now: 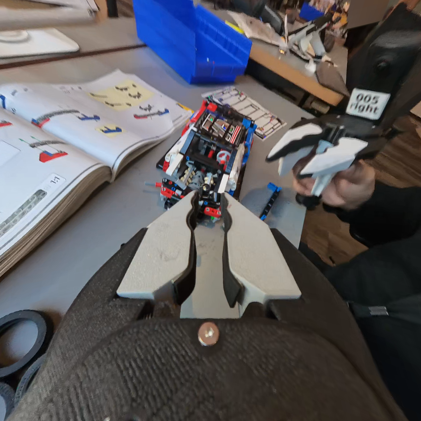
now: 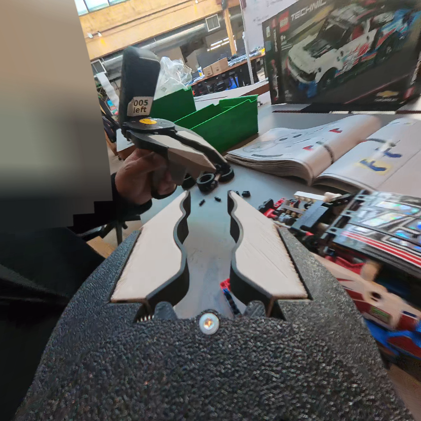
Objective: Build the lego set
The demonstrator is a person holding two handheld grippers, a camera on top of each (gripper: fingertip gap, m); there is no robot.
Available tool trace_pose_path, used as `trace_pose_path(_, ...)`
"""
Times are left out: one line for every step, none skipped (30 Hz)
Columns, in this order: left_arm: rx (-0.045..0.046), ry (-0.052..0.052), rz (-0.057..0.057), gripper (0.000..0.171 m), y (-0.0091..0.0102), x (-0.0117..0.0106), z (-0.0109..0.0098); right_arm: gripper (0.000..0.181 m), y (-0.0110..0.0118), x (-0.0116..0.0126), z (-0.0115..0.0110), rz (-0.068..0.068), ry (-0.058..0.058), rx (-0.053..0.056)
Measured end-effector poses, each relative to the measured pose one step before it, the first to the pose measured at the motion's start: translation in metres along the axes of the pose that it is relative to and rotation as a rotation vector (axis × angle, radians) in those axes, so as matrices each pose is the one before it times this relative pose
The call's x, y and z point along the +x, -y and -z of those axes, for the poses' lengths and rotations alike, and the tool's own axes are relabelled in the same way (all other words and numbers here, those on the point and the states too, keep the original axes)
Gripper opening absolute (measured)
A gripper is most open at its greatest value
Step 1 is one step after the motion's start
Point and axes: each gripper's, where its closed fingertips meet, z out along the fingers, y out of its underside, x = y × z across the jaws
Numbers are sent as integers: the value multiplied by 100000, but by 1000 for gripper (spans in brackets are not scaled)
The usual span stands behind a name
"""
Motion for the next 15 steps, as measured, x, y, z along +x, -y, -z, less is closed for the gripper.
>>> trace_pose_path(2838, 1722, -1072, 16, 422, 141, 50, 32, -308, -350, -746, -3544, 694, -948)
trace_pose_path(2442, 1731, -1641, 17, 283, 141, 65, 34, -160, -500, -604, -4002, 2203, -92)
trace_pose_path(2244, 1858, -1525, 16, 189, 129, 95, 35, 39, -546, -454, -4408, 2967, 1271)
trace_pose_path(2435, 450, -1181, 16, 174, 321, 106, 35, 65, -276, -372, -4547, 1783, 1804)
trace_pose_path(2448, -781, -660, 17, 175, 490, 142, 35, -107, 78, -348, -4238, 147, 749)
trace_pose_path(2073, -620, -260, 16, 124, 443, 97, 35, -197, 242, -297, -3110, -641, -250)
trace_pose_path(935, -278, -160, 16, -20, 365, 55, 35, -128, 80, -261, -1458, 162, -138)
trace_pose_path(552, 220, 37, 16, -60, 244, 52, 35, -127, 41, -249, -298, -86, -250)
trace_pose_path(1270, 162, 137, 16, 32, 210, 78, 33, -140, -36, -246, 187, -209, -595)
trace_pose_path(1283, 174, 373, 16, 51, 171, 68, 30, 4, -269, -184, 610, 800, 2)
trace_pose_path(820, 121, 24, 16, -2, 151, 58, 19, 114, -215, -100, 1405, 30, 645)
trace_pose_path(752, 1052, -682, 16, 27, 14, 90, 13, 83, 166, -15, 2088, -2341, 376)
trace_pose_path(560, 1058, -1201, 17, 33, 27, 111, 7, 102, 242, 39, 2034, -2495, 389)
trace_pose_path(171, 966, -829, 16, -11, 35, 88, 7, 115, 63, 58, 770, -782, 440)
trace_pose_path(507, 700, -526, 16, 6, 59, 51, 7, 79, -24, 56, -417, 257, 167)
